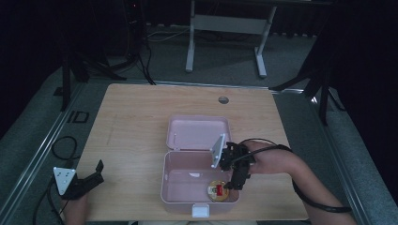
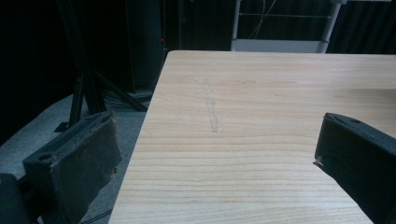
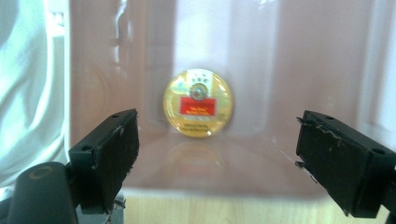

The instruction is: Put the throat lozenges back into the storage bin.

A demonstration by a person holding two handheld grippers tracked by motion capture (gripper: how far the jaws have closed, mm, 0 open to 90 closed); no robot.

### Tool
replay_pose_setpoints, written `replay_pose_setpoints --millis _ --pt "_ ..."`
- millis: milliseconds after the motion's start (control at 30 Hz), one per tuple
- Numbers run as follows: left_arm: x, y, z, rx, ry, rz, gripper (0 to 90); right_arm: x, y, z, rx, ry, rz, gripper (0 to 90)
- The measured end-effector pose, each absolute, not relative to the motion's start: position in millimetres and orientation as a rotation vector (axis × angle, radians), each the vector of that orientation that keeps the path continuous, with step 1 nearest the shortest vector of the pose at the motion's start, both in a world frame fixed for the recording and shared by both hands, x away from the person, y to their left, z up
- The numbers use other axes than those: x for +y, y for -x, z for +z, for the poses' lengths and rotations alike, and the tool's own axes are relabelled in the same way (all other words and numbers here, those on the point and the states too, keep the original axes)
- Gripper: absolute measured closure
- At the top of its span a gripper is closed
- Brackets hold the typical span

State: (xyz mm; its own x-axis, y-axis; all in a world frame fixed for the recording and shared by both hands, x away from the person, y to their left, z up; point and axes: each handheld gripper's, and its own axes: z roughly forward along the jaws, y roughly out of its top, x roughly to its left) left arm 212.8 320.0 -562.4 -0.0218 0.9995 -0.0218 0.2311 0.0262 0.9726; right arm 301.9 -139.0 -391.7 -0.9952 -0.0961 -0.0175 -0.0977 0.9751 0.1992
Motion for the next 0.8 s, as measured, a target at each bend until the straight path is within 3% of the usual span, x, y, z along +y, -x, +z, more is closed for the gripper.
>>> replay_pose_setpoints --millis 433,800 --pt "319.8 -212.2 -562.5 1.405 -1.349 1.087 0.3 -220.2 -309.8 -385.1 3.057 -0.083 0.558 13.2" --pt "319.8 -212.1 -562.5 1.405 -1.350 1.088 0.3 -267.4 -324.2 -450.3 2.892 -0.362 0.780 12.9"
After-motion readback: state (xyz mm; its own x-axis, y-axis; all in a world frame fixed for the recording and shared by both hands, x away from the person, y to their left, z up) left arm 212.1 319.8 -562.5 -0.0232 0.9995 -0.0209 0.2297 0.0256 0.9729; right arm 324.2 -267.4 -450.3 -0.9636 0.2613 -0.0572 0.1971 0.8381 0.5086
